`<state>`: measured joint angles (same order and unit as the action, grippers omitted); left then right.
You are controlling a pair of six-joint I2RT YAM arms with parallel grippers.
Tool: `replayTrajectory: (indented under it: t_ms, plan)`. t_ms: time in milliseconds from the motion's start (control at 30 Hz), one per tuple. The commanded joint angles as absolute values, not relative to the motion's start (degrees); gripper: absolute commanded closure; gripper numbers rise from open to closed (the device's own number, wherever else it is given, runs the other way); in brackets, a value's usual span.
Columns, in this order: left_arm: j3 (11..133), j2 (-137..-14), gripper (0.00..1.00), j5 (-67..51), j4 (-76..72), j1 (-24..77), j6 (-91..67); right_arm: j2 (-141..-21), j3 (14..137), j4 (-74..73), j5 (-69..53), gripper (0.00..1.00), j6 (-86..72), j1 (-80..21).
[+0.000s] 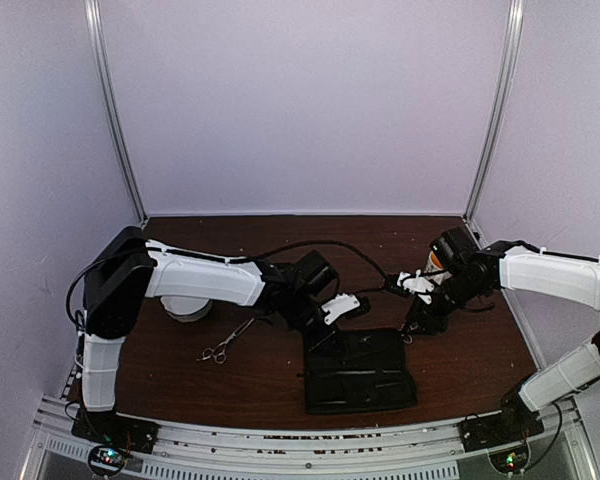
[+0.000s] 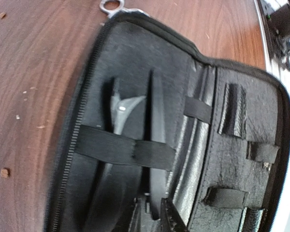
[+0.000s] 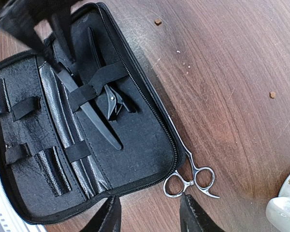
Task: Sort the hair-cutting tools
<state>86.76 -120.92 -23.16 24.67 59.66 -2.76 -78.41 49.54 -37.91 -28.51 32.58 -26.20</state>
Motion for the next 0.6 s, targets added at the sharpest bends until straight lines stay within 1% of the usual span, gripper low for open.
replayTrajectory:
  t_ms: [0, 100, 133, 167, 200, 333, 567]
  plan:
    - [86.6, -123.0, 0.85, -29.2, 21.6, 57.5, -5.6, -78.1, 49.3, -37.7, -28.9, 0.57, 32.3, -25.6]
    - [86.4, -123.4, 0.85, -30.1, 21.7, 57.0, -6.1, -78.2, 49.3, -37.7, -28.8, 0.57, 32.3, -25.6]
    - [86.4, -123.3, 0.84, -30.1, 21.8, 57.0, -6.2, -78.2, 49.3, -37.7, -28.8, 0.57, 32.3, -25.6]
    - [86.2, -122.9, 0.79, -30.0, 21.8, 57.0, -6.1, -78.2, 49.2, -37.7, -28.8, 0.57, 32.3, -25.6]
    - [85.7, -122.2, 0.72, -29.4, 21.5, 57.0, -6.3, -78.2, 49.3, -37.7, -28.9, 0.57, 32.4, -25.6]
    - [82.5, -118.4, 0.61, -28.7, 18.5, 57.0, -6.6, -78.4, 49.3, -37.7, -29.0, 0.57, 32.4, -25.6]
    - [78.3, -115.3, 0.56, -26.2, 15.1, 58.0, -8.1, -78.4, 49.3, -37.6, -29.2, 0.57, 32.4, -25.6]
